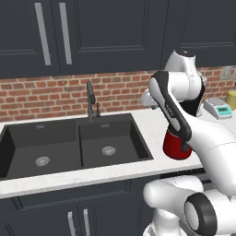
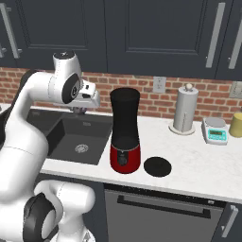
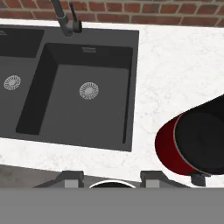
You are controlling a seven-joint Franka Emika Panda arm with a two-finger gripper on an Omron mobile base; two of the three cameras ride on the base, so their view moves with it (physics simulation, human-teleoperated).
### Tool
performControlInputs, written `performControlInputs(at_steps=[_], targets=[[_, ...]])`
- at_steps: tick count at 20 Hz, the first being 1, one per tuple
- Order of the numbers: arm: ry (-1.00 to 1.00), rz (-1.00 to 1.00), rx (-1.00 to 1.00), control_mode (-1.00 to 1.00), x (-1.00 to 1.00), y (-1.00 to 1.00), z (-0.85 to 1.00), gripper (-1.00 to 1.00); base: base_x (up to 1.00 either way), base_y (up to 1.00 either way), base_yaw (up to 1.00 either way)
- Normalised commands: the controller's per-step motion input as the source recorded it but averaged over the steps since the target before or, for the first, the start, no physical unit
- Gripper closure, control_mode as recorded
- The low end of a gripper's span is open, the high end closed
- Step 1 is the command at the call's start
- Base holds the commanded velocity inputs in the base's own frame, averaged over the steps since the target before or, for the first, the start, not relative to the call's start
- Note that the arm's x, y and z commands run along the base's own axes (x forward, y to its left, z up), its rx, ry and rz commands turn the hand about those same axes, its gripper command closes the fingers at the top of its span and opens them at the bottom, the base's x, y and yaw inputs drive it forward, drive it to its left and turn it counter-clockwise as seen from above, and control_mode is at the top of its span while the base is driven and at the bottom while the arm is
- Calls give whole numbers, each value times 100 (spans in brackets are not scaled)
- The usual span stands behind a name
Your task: Close the lid blender by securely placing the lid on top.
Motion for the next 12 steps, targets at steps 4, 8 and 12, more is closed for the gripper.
performControlInputs(at_steps=[4, 8, 12], targets=[[0, 0, 0, -100, -9, 0, 0, -100, 0, 0, 0], [0, 0, 0, -100, -28, -13, 0, -100, 0, 0, 0], [0, 0, 0, -100, -31, -30, -5, -100, 0, 0, 0]])
